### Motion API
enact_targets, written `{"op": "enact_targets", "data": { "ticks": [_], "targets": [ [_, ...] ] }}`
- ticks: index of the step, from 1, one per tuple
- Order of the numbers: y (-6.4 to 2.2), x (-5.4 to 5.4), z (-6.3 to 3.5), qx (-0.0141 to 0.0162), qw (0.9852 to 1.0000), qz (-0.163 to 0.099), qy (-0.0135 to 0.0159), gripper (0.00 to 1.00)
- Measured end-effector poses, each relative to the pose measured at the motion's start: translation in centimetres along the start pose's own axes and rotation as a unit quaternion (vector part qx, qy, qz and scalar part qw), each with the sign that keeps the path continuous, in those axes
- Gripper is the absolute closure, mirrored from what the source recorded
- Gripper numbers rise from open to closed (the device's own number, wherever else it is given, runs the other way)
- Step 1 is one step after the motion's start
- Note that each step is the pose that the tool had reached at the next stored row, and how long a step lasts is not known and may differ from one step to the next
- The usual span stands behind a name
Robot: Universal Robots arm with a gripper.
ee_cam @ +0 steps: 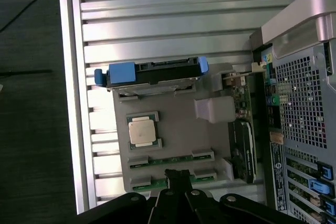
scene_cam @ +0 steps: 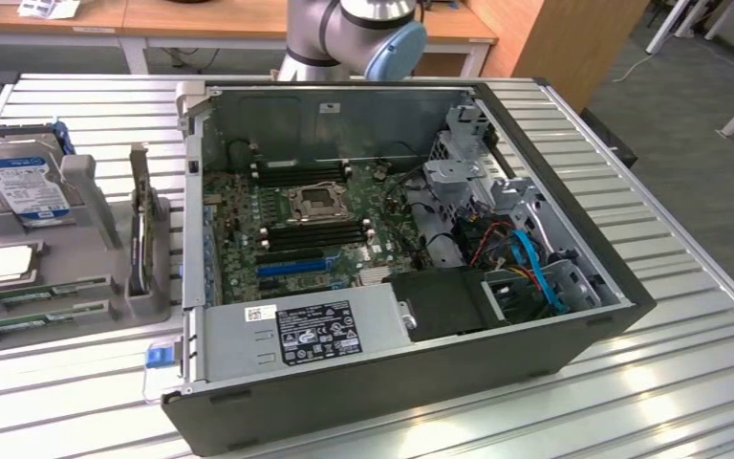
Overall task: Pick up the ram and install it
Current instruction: 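Reach for the ram, then pick up the ram and move it above insertion slot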
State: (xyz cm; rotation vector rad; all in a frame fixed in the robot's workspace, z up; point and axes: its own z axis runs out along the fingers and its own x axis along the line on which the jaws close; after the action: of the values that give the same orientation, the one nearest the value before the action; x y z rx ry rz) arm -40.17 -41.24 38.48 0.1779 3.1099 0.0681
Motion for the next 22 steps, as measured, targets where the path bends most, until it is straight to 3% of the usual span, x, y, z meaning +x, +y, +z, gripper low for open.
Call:
{"op": "enact_targets", "data": {
  "ticks": [15,22],
  "targets": [
    [-0.01,0.00,0.00,0.0000,1.0000,-0.003,0.0001,0.90],
    [-0.01,0.00,0.00,-0.0009,0.9992,-0.039,0.0018,0.90]
  ]
}}
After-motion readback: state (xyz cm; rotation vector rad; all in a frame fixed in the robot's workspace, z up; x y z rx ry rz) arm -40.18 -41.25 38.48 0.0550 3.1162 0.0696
